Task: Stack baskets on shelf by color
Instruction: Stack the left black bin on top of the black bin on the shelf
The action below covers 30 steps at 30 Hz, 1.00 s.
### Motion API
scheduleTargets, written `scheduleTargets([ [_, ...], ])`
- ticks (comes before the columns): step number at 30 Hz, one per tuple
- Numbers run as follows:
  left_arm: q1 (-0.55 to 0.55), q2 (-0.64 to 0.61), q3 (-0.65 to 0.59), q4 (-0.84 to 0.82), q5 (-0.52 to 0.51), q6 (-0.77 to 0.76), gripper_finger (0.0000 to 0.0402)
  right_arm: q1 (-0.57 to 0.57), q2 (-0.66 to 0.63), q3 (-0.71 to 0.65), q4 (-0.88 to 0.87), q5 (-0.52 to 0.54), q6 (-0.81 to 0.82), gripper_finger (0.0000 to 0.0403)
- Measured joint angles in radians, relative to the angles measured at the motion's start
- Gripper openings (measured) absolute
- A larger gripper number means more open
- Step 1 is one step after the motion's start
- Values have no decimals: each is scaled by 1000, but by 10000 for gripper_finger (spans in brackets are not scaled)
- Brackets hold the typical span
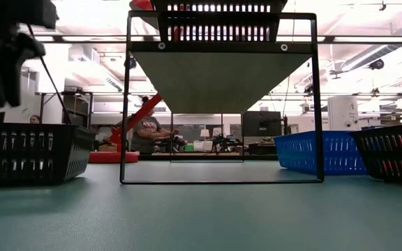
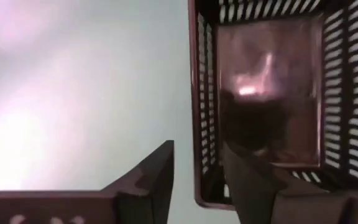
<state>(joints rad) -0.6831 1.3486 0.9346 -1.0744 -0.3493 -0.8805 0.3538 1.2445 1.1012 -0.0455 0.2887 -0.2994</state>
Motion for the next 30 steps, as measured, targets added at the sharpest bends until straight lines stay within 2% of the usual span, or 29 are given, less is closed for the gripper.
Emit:
scheduleTargets([
  [3, -2, -48, 0, 30, -74, 79, 129, 5, 80, 102, -92, 2, 2, 167],
  [5, -11, -82, -2, 73, -166, 158, 128, 6, 139, 180, -129, 0, 1, 167],
  [12, -39, -189, -10, 328, -493, 580, 110, 11, 335, 440, -323, 0, 14, 167],
  [16, -39, -240, -18, 389, -639, 629, 97, 11, 435, 577, -409, -1, 21, 167],
  [23, -45, -313, -155, 418, -663, 627, 81, 13, 591, 805, -573, -1, 41, 167],
  [30, -45, -418, -238, 465, -689, 633, 79, 15, 737, 991, -632, -9, 41, 167],
])
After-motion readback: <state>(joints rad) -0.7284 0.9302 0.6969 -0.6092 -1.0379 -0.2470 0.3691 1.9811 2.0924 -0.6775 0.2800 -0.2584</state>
